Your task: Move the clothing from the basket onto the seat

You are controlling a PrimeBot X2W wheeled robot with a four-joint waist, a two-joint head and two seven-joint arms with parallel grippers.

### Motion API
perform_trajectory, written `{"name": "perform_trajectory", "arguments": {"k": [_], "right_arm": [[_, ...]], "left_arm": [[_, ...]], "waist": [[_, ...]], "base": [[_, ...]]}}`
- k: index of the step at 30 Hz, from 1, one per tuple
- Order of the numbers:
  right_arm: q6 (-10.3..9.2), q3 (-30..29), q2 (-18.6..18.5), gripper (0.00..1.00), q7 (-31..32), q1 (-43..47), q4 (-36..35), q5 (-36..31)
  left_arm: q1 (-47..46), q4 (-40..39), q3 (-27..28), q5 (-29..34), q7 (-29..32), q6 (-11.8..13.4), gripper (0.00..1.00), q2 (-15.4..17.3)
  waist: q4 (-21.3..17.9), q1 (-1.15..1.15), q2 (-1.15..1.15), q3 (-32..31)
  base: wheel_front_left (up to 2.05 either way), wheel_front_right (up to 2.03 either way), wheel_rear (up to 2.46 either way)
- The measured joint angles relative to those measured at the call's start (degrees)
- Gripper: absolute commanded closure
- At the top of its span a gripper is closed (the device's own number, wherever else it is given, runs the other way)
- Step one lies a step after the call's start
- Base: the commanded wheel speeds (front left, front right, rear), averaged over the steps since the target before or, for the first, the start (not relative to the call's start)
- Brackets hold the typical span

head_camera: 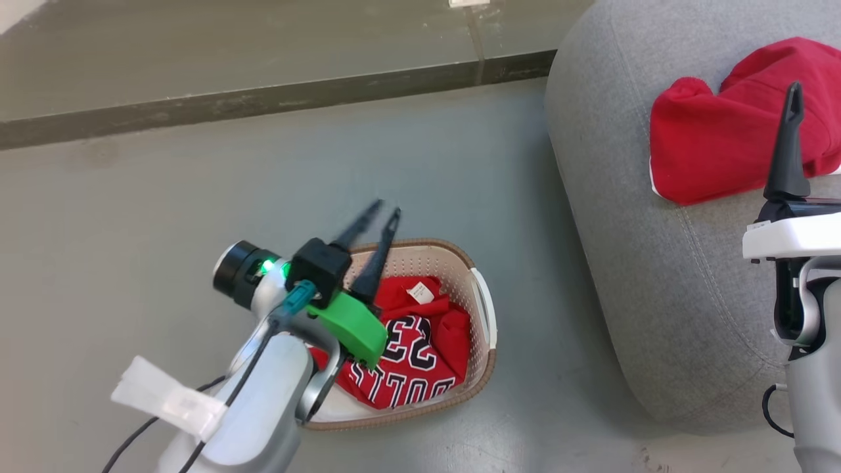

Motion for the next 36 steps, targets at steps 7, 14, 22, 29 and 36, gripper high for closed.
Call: {"name": "perform_trajectory", "arguments": {"k": [7, 14, 22, 29, 36], "right_arm": [[0.0, 0.01, -0.02, 0.0, 0.0, 0.95, -0.02, 0.0], [0.0, -0.05, -0.11, 0.0, 0.0, 2.81, 0.12, 0.0], [0.0, 0.13, -0.14, 0.0, 0.0, 5.94, 0.14, -0.02], [0.03, 1.3, 0.14, 0.0, 0.01, 9.21, -0.09, -0.15], [0.1, 2.77, 0.96, 0.0, 0.18, 12.09, -1.54, -0.23]], "left_arm": [[2.11, -1.63, 2.93, -1.25, 0.02, 1.74, 0.0, 1.68], [4.2, -3.33, 6.75, -3.26, 0.0, 4.14, 0.0, 3.53], [7.89, -4.86, 12.23, -6.21, -0.02, 6.56, 0.0, 5.78], [12.55, -6.03, 17.6, -7.73, -0.11, 7.58, 0.0, 7.76], [18.42, -7.51, 21.46, -9.2, -0.36, 8.08, 0.0, 9.13]], "waist": [[0.46, 0.0, 0.0, -1.56], [0.82, 0.0, 0.0, -3.42], [1.32, 0.0, 0.0, -5.5], [1.93, 0.0, 0.0, -7.25], [2.68, 0.0, 0.0, -9.07]], "base": [[0.0, 0.0, 0.0], [0.0, 0.0, 0.0], [0.0, 0.0, 0.0], [0.0, 0.0, 0.0], [0.0, 0.0, 0.0]]}}
